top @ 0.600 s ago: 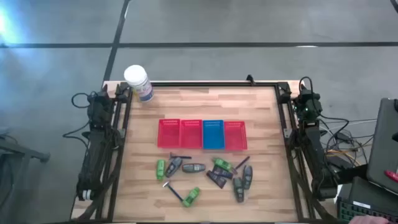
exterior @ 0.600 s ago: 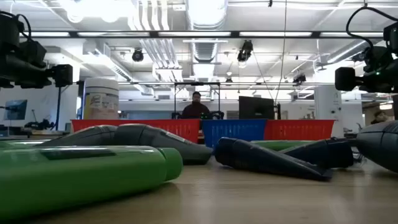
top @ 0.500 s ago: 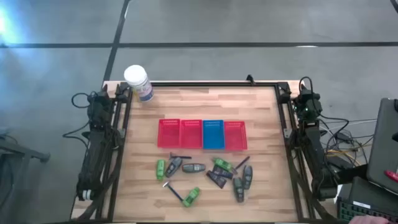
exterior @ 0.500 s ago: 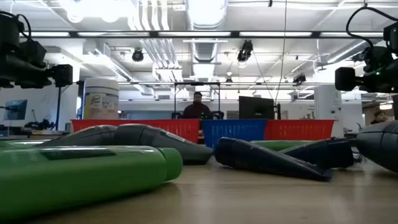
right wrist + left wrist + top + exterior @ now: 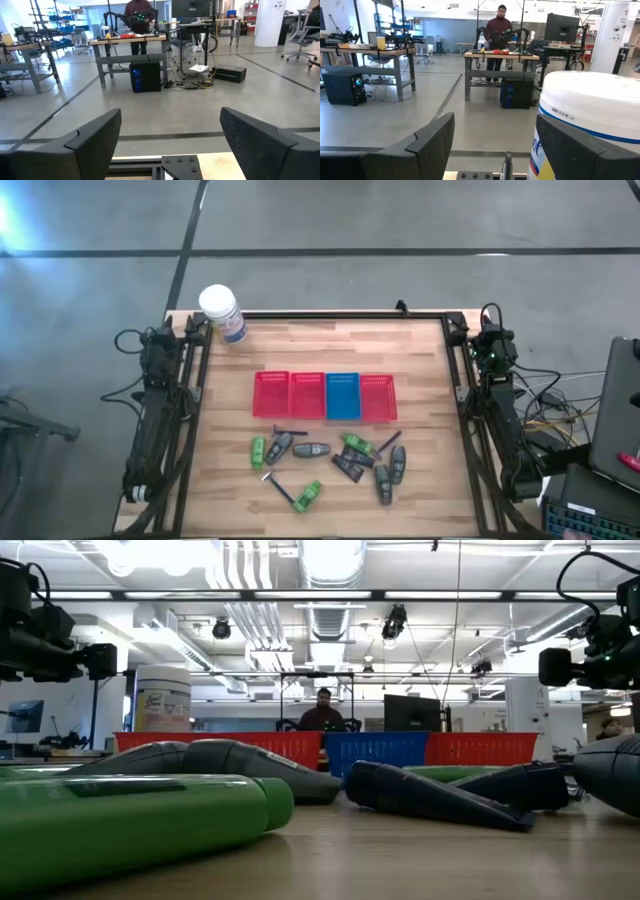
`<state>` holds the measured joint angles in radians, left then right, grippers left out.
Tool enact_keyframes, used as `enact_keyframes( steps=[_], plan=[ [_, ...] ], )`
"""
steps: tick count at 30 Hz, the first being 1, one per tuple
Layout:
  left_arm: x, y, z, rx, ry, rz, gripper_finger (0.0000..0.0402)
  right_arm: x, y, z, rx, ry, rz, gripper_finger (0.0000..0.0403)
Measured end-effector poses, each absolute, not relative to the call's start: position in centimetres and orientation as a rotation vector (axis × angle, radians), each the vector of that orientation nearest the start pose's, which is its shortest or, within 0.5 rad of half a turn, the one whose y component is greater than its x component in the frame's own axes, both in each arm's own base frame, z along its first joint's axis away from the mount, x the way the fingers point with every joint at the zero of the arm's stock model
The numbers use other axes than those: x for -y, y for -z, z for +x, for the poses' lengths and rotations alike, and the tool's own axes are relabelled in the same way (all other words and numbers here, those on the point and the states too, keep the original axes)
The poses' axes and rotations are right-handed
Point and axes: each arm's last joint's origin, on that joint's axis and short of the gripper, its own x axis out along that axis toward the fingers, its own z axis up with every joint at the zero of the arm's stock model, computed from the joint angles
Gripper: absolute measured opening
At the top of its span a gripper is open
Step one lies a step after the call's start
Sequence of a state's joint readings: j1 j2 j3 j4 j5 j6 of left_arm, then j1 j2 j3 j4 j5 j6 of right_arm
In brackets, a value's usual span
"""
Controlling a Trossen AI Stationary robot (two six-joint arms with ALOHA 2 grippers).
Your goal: Pick & Place Travel size toiletries
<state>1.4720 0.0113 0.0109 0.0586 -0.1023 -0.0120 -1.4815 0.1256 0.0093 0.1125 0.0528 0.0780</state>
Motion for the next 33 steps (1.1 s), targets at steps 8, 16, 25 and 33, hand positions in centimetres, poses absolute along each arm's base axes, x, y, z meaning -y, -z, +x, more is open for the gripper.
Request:
enact_keyframes(
  steps=[8, 16, 25, 33],
  plan=[
    [-9.72, -17.2, 0.67, 0.06, -1.573, 0.032, 0.0287, 10.48, -16.74, 0.78, 0.057, 1.534, 0.065, 0.0304],
    [-9.72, -17.2, 0.67, 0.06, -1.573, 0.032, 0.0287, 10.47, -16.74, 0.78, 0.057, 1.534, 0.064, 0.0279],
    [-9.72, -17.2, 0.67, 0.06, -1.573, 0.032, 0.0287, 10.47, -16.75, 0.78, 0.057, 1.534, 0.064, 0.0254],
    [-9.72, -17.2, 0.67, 0.06, -1.573, 0.032, 0.0287, 10.47, -16.75, 0.78, 0.057, 1.534, 0.064, 0.0232]
  ],
)
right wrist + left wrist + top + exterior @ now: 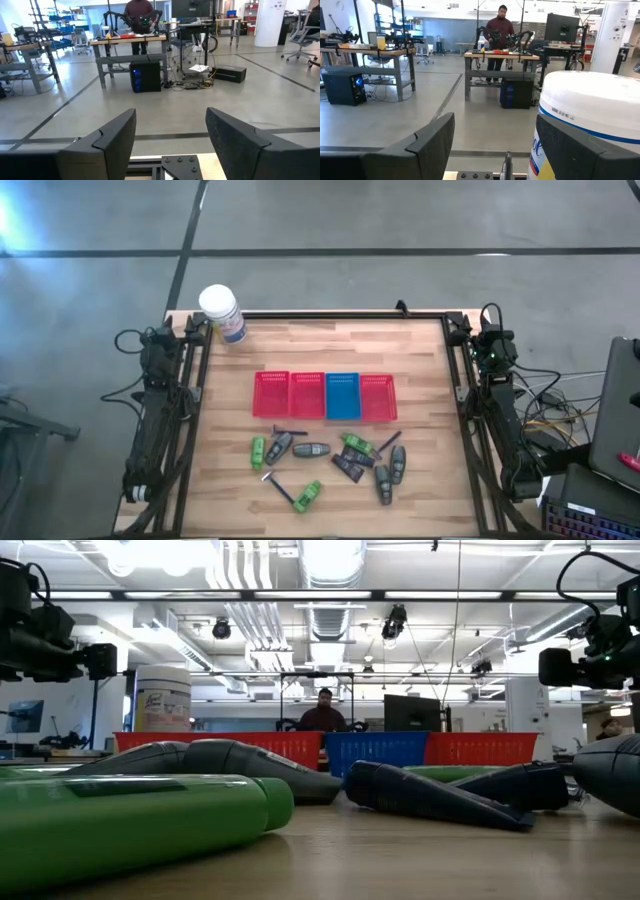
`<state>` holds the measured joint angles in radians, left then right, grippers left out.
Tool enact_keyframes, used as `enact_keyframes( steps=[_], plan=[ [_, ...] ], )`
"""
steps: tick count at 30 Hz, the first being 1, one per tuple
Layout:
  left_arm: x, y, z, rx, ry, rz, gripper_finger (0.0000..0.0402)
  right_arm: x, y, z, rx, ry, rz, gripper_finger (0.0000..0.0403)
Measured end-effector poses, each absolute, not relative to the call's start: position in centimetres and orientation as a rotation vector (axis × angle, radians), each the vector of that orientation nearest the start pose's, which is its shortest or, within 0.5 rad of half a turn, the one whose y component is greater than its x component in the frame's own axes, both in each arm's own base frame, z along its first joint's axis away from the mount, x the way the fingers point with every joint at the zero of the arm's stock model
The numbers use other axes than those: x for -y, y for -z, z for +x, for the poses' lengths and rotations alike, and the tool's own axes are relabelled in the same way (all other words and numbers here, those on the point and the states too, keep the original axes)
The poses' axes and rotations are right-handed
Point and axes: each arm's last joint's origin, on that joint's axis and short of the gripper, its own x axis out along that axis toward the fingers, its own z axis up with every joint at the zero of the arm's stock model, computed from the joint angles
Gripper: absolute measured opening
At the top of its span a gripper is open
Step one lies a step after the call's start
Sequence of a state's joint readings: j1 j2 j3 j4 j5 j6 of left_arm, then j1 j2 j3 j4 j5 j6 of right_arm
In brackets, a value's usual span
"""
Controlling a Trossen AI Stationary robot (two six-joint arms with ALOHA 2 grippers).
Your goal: Pick & Place Travel size toiletries
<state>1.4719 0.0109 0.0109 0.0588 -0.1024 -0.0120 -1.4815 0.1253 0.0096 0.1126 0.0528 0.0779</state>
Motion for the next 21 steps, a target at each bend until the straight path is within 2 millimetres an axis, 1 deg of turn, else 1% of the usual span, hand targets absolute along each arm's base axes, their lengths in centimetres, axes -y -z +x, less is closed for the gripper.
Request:
enact_keyframes(
  steps=[8, 12, 13, 14, 17, 19, 21],
  plan=[
    [-9.7, -17.2, 0.7, 0.06, -1.573, 0.032, 0.0287, 10.5, -16.8, 0.8, 0.058, 1.534, 0.064, 0.0219],
    [-9.7, -17.2, 0.7, 0.06, -1.573, 0.032, 0.0287, 10.5, -16.8, 0.8, 0.061, 1.532, 0.067, 0.0222],
    [-9.7, -17.2, 0.7, 0.06, -1.573, 0.032, 0.0287, 10.5, -16.8, 0.8, 0.106, 1.515, 0.114, 0.0224],
    [-9.7, -17.2, 0.7, 0.06, -1.573, 0.032, 0.0287, 10.5, -16.8, 0.9, 0.194, 1.472, 0.212, 0.0226],
    [-9.7, -17.2, 0.7, 0.06, -1.573, 0.031, 0.0287, 10.4, -16.7, 1.2, 0.458, 1.325, 0.573, 0.0234],
    [-9.7, -17.2, 0.7, 0.06, -1.573, 0.031, 0.0287, 10.4, -16.5, 1.4, 0.529, 1.239, 0.744, 0.0241],
    [-9.7, -17.2, 0.7, 0.06, -1.573, 0.032, 0.0287, 10.2, -16.3, 1.8, 0.558, 1.095, 0.917, 0.0248]
  ],
)
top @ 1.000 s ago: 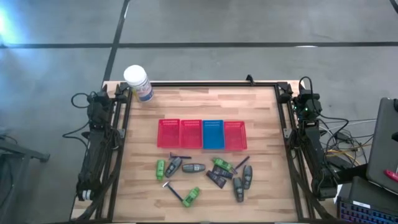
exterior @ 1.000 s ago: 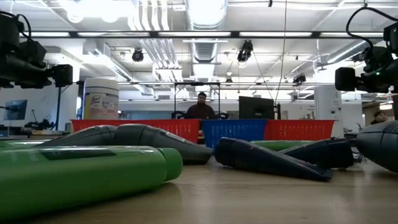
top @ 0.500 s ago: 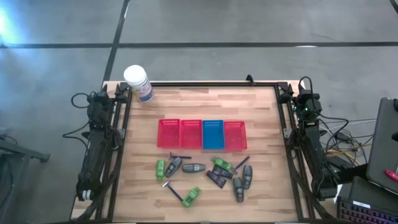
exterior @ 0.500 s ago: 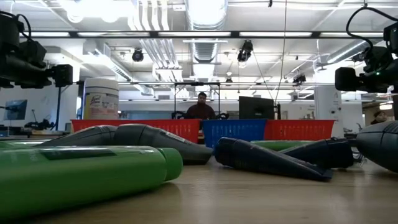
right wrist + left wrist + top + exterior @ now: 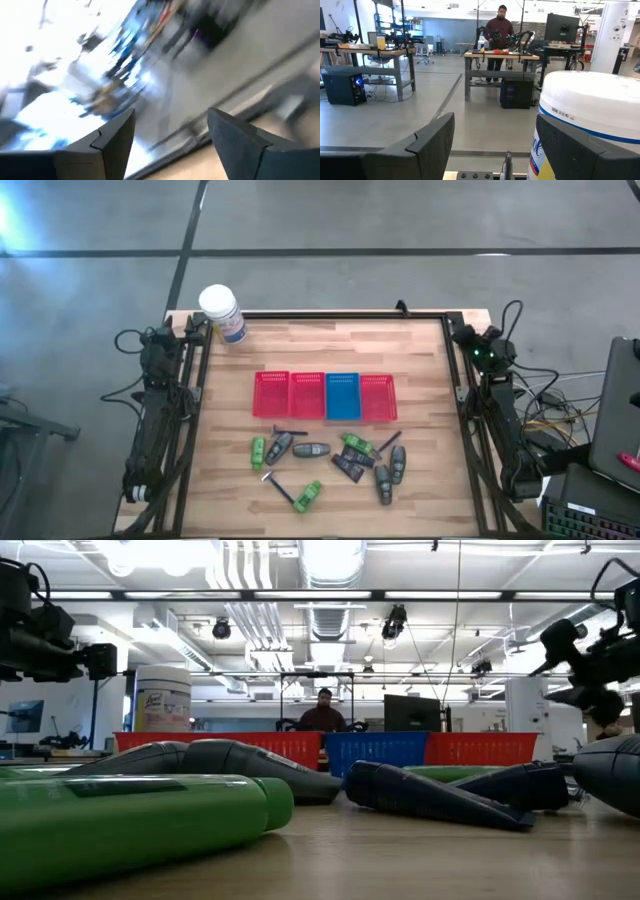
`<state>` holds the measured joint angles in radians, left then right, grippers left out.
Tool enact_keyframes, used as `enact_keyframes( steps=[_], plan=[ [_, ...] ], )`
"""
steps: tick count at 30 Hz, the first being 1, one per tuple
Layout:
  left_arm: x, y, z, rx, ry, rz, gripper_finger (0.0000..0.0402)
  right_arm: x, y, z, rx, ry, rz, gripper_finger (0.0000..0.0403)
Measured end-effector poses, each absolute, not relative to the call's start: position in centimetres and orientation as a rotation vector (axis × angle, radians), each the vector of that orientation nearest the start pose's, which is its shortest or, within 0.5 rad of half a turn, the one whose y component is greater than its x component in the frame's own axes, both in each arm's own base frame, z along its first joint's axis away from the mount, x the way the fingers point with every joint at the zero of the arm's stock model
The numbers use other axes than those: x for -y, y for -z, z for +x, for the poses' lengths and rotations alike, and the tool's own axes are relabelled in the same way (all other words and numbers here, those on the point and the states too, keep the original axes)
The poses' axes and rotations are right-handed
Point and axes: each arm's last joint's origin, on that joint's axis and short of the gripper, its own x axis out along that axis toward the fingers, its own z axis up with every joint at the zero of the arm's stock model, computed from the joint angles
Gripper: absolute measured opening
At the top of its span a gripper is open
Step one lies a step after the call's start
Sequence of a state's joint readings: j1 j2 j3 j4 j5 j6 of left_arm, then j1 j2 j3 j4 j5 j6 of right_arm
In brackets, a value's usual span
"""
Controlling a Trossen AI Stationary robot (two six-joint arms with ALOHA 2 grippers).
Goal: Pick & Place Travel size toiletries
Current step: Put the black deodorant into the right red bin
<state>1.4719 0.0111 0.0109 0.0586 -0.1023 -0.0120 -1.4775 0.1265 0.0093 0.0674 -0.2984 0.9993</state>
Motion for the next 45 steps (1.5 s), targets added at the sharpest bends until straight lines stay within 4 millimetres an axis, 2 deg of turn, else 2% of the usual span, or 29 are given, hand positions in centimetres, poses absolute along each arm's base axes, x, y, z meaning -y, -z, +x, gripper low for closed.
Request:
enact_keyframes(
  steps=[2, 7, 14, 19, 24, 29, 32, 35, 41, 45],
  plan=[
    [-9.7, -17.2, 0.7, 0.06, -1.573, 0.032, 0.0287, 10.1, -16.4, 2.3, 0.548, 0.938, 1.024, 0.0255],
    [-9.7, -17.2, 0.7, 0.06, -1.573, 0.032, 0.0287, 9.2, -17.8, 3.6, 0.423, 0.534, 1.016, 0.0272],
    [-9.7, -17.2, 0.7, 0.06, -1.573, 0.031, 0.0287, 8.2, -19.4, 5.1, 0.44, 0.325, 1.139, 0.0291],
    [-9.7, -17.2, 0.7, 0.06, -1.573, 0.032, 0.0287, 6.9, -20.1, 6.8, 0.239, 0.212, 1.322, 0.0292],
    [-9.7, -17.2, 0.7, 0.06, -1.573, 0.031, 0.0287, 4.8, -20.8, 8.1, -0.063, 0.295, 1.473, 0.0292],
    [-9.7, -17.2, 0.7, 0.06, -1.573, 0.032, 0.0287, 2.0, -22.0, 8.5, -0.43, 0.417, 1.62, 0.0298],
    [-9.7, -17.2, 0.7, 0.06, -1.573, 0.032, 0.0287, 0.7, -22.8, 8.8, -0.596, 0.523, 1.653, 0.03],
    [-9.7, -17.2, 0.7, 0.06, -1.573, 0.032, 0.0287, -0.7, -23.1, 10.1, -0.701, 0.582, 1.638, 0.0295],
    [-9.7, -17.2, 0.7, 0.06, -1.573, 0.032, 0.0287, -4.1, -21.8, 13.7, -0.875, 0.656, 1.542, 0.0275],
    [-9.7, -17.2, 0.7, 0.06, -1.573, 0.032, 0.0287, -6.1, -20.1, 15.0, -1.045, 0.751, 1.541, 0.0258]
  ],
)
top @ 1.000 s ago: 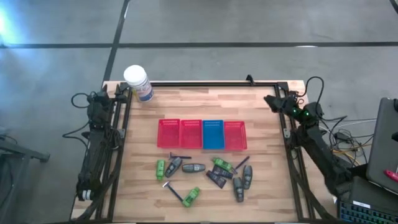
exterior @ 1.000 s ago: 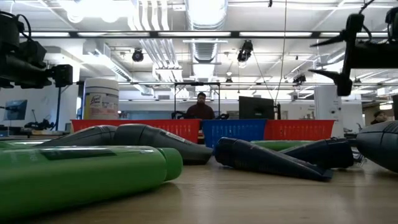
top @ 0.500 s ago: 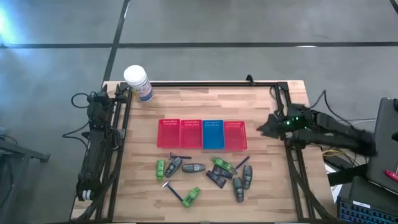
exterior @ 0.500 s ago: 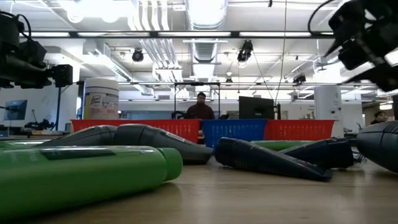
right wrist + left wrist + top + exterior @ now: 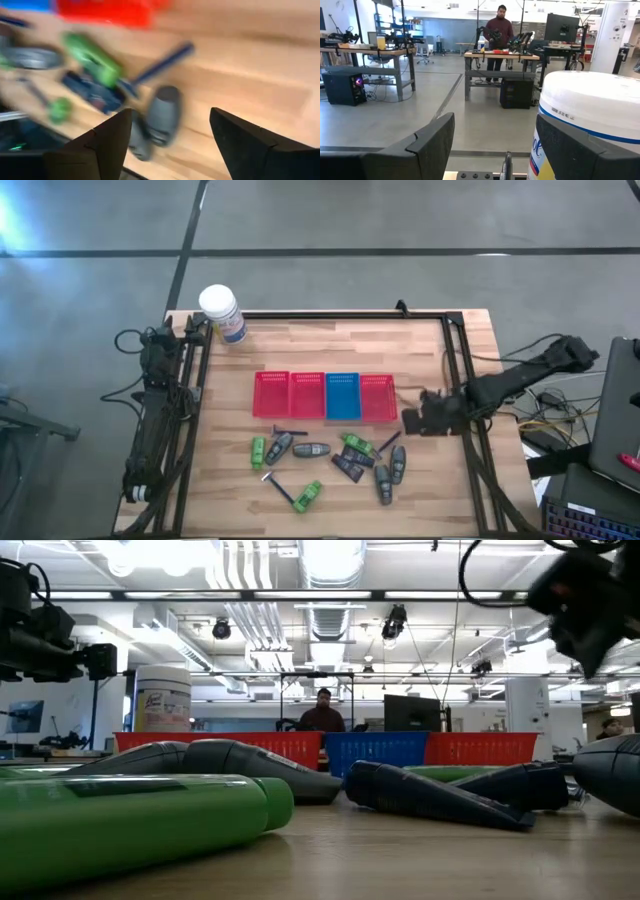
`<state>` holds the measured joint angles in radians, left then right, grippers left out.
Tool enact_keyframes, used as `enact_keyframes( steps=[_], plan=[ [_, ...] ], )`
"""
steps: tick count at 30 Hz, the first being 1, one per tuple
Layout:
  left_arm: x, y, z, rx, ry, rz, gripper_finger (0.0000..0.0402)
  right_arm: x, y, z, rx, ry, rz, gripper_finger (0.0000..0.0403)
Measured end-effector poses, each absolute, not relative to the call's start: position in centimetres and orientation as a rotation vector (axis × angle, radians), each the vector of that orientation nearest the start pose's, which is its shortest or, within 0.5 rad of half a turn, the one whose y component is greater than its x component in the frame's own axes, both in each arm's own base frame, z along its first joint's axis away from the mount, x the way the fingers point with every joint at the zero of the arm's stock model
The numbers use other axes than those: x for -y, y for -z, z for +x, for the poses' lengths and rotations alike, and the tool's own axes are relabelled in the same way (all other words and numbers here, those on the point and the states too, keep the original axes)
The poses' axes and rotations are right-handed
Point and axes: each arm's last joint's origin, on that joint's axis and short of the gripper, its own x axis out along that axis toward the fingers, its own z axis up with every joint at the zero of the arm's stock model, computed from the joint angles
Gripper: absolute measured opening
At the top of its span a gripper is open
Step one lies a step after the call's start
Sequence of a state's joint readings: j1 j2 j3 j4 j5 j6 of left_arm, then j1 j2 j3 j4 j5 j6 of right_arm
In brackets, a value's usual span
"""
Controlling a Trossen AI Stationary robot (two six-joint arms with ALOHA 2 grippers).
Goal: Pick & Place Travel size toiletries
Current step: Put the black deodorant into the right red bin
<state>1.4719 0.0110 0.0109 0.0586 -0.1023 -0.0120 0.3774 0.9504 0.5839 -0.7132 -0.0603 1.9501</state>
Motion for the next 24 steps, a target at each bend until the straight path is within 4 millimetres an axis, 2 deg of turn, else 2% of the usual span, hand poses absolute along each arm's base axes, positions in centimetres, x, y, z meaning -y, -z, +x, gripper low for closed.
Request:
enact_keyframes(
  steps=[4, 10, 19, 24],
  plan=[
    [-9.7, -17.2, 0.7, 0.058, -1.573, 0.03, 0.0287, -7.7, -18.9, 15.9, -1.146, 0.808, 1.571, 0.0245],
    [-9.7, -17.2, 0.7, 0.058, -1.573, 0.03, 0.0287, -9.0, -18.4, 17.9, -1.098, 0.816, 1.579, 0.0241],
    [-9.7, -17.2, 0.7, 0.058, -1.573, 0.03, 0.0287, -10.6, -16.9, 21.1, -1.143, 0.897, 1.536, 0.0262],
    [-9.8, -17.2, 0.7, 0.056, -1.573, 0.029, 0.0287, -11.2, -15.7, 21.9, -1.236, 0.949, 1.516, 0.0282]
  ],
)
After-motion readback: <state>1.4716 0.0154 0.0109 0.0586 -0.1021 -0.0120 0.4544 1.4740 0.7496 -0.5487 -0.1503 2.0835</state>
